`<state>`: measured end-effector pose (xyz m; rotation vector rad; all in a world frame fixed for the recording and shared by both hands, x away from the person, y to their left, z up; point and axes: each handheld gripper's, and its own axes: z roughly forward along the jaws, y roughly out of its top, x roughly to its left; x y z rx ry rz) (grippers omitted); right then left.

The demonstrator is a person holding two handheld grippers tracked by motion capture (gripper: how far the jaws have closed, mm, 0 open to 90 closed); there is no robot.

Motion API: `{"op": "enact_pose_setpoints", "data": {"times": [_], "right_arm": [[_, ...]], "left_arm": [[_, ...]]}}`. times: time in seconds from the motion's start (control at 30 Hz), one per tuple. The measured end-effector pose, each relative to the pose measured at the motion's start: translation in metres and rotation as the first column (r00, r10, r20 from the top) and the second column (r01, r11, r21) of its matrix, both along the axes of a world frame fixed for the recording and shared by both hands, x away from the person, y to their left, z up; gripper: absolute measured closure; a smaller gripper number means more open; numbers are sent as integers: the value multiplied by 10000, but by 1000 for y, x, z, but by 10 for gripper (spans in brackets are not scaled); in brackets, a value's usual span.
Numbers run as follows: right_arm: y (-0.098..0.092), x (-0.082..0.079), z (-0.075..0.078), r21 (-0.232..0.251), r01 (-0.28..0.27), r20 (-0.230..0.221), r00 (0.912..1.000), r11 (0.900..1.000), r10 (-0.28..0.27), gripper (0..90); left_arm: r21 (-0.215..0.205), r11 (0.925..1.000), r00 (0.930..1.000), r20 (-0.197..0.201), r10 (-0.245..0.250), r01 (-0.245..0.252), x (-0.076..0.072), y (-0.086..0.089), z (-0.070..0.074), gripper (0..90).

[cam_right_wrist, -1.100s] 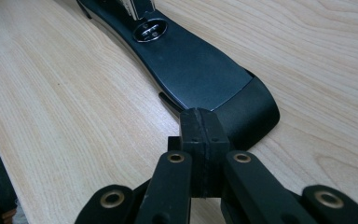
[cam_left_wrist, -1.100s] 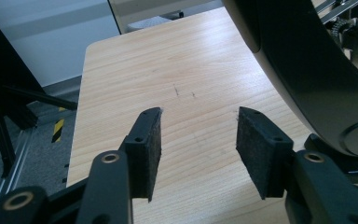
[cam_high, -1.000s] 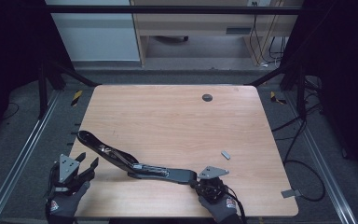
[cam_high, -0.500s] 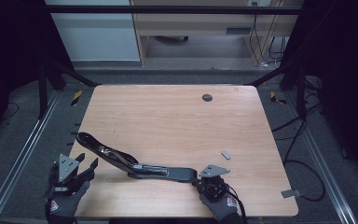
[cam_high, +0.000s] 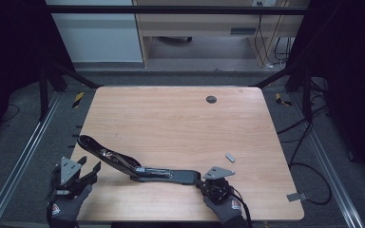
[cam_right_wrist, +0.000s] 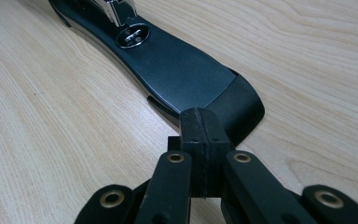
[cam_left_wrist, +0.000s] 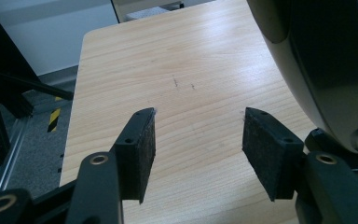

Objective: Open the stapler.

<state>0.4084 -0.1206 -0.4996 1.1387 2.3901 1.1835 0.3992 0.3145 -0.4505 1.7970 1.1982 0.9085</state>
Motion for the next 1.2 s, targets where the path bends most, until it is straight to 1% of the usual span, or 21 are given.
{"op": "enact_pose_setpoints", "data": {"times": [0.17,0.2,0.27,0.3,0.33,0.43,0.53,0.7,0.77,0.83,0.9,0.93,1.07,1.1,1.13,1.2], "right_arm": [[-2,0,6,179,-76,110,9999,9998,75,900],[-2,-1,7,245,-94,135,9999,9997,90,885],[-3,-1,11,273,-156,299,9994,9995,148,877],[-4,-1,13,345,-134,300,9995,9993,123,873],[-6,0,16,389,-115,437,9990,9992,98,863],[-12,1,22,561,69,439,9990,9984,-93,827],[-19,2,28,546,267,610,9977,9982,-301,798],[-34,3,37,592,718,735,9944,9957,-761,722],[-39,4,39,485,868,859,9922,9950,-907,684],[-43,4,42,431,1059,823,9906,9934,-1092,643],[-47,5,44,385,1185,891,9886,9922,-1215,602],[-50,5,46,311,1279,931,9871,9913,-1302,597],[-59,5,51,334,1574,1071,9813,9870,-1601,558],[-61,5,52,356,1620,1024,9810,9861,-1649,548],[-64,5,54,437,1762,1052,9780,9834,-1799,530],[-69,6,56,425,1867,1120,9753,9815,-1903,518]], "left_arm": [[-22,10000,10000,-5,-32,32,0,0,0,434],[-14,10000,10000,-46,-40,40,0,0,-1,433],[-14,10000,9999,-83,-60,60,0,-1,-1,432],[18,10000,9999,-107,-81,82,1,-1,-2,430],[38,9999,9999,-128,-102,102,1,-2,-2,429],[41,9999,9998,-169,-121,122,1,-2,-3,426],[29,9999,9997,-215,-98,99,1,-1,-4,426],[39,9999,9996,-252,-130,131,2,-2,-5,426],[37,9999,9995,-271,-163,164,2,-2,-6,425],[46,9998,9994,-293,-169,171,2,-2,-6,425],[48,9998,9994,-295,-171,172,2,-2,-6,425],[47,9998,9994,-294,-175,177,2,-2,-6,424],[-1,9998,9992,-330,-204,204,2,-2,-7,423],[10,9998,9992,-338,-214,214,2,-2,-7,423],[6,9998,9992,-343,-223,223,2,-2,-7,423],[18,9997,9992,-330,-225,226,2,-2,-7,423]]}}
